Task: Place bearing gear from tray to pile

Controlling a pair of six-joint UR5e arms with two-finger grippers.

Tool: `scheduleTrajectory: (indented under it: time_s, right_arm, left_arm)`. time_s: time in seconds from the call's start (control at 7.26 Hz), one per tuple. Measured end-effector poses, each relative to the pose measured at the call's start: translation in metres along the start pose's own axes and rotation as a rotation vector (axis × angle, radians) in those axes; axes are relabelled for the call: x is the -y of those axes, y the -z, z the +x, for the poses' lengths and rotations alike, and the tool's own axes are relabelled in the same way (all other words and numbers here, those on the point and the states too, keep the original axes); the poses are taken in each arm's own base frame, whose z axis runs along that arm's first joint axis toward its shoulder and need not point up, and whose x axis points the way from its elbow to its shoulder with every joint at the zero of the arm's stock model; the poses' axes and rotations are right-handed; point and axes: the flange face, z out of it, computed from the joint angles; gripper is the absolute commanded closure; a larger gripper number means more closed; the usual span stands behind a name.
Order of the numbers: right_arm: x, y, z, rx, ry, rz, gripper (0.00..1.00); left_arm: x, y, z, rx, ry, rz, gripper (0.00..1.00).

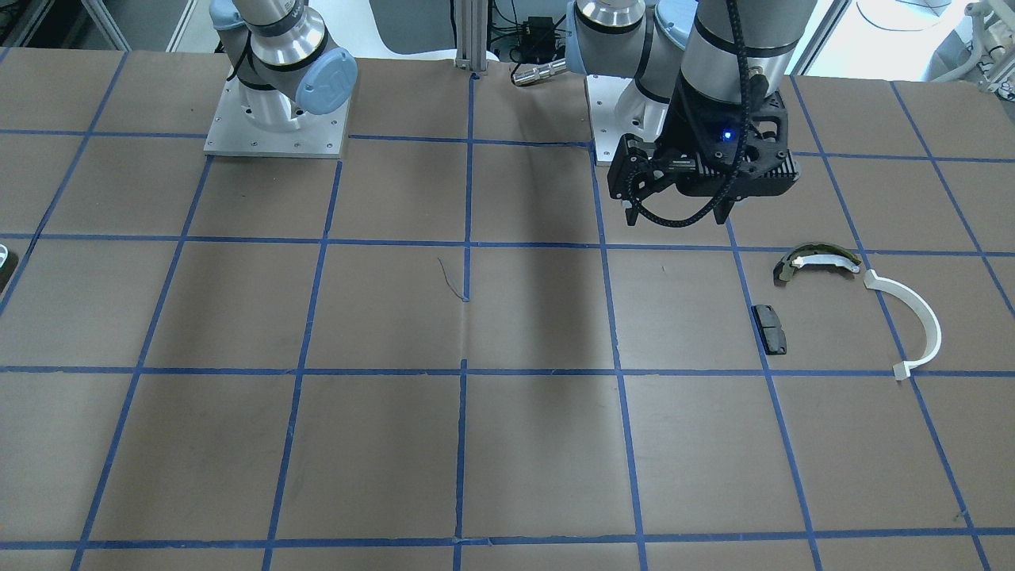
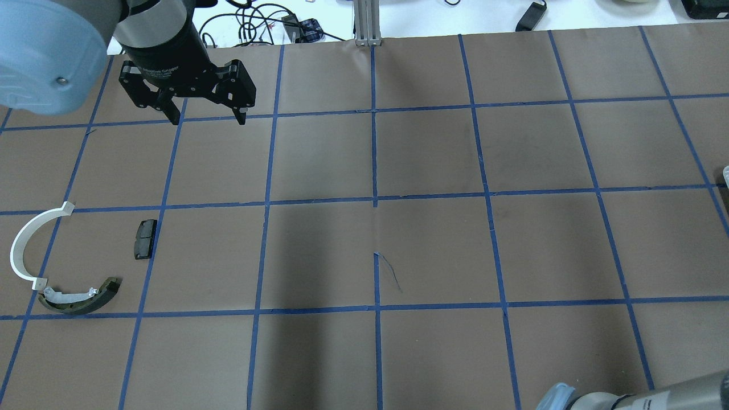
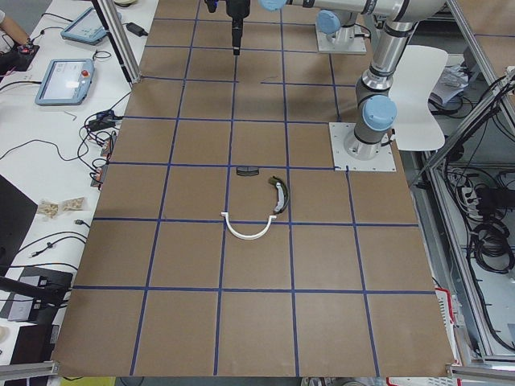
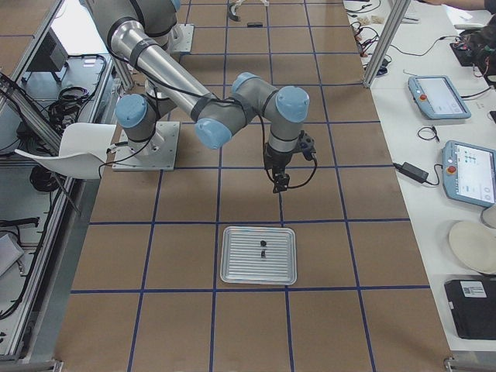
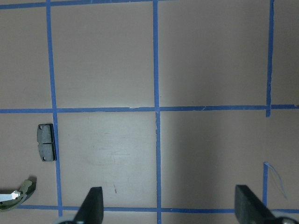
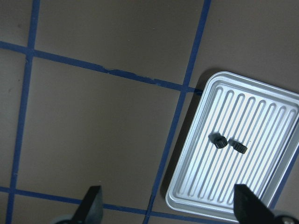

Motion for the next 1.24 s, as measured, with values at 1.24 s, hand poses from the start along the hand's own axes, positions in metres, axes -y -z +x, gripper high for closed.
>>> scheduleTrajectory:
  time_s: [1.24]
  right_arm:
    - [-0.023, -0.143, 0.100, 0.018, 0.419, 0.043, 0.09]
  left_arm:
    - [0.000, 0.000, 0.000, 0.000, -0.001, 0.000, 0.00]
